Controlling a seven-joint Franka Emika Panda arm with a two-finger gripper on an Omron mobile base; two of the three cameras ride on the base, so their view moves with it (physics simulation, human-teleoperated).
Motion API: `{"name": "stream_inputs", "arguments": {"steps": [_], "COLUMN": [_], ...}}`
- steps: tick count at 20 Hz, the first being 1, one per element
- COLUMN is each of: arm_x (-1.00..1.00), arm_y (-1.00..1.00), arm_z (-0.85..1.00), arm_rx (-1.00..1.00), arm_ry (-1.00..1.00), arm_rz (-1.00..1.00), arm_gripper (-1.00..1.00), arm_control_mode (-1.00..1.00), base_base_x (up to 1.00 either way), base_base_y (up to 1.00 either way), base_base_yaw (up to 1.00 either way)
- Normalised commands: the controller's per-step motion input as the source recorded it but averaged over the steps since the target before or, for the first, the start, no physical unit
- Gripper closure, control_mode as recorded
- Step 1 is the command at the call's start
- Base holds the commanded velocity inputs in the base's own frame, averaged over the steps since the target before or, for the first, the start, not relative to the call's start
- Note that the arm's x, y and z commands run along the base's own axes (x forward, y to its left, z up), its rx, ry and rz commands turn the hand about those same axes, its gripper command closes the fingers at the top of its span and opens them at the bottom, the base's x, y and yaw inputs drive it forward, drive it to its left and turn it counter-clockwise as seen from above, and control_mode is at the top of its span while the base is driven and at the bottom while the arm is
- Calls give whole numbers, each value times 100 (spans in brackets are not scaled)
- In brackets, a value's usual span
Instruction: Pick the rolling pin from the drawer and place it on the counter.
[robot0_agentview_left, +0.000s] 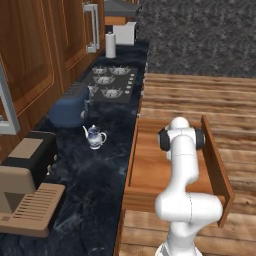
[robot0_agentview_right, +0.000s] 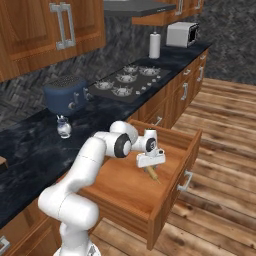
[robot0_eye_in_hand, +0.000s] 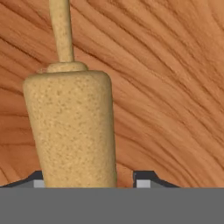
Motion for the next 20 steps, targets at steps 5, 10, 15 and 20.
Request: {"name": "stream_inputs", "arguments": {"steps": [5, 10, 15, 20], "arm_x": [-88, -100, -100, -95], "arm_y": [-21, -33, 7, 46], "arm_z": [-98, -69, 22, 95], "arm_rx": [-3, -1, 2, 14], "arm_ry": [-6, -12, -27, -35], "arm_rz": [-10, -4, 1, 9], "arm_gripper": [100, 100, 100, 100], "arm_control_mode": [-100, -100, -100, -100], "base_base_x": [0, 0, 0, 0], "base_base_y": [0, 0, 0, 0], "base_base_yaw": [0, 0, 0, 0]}}
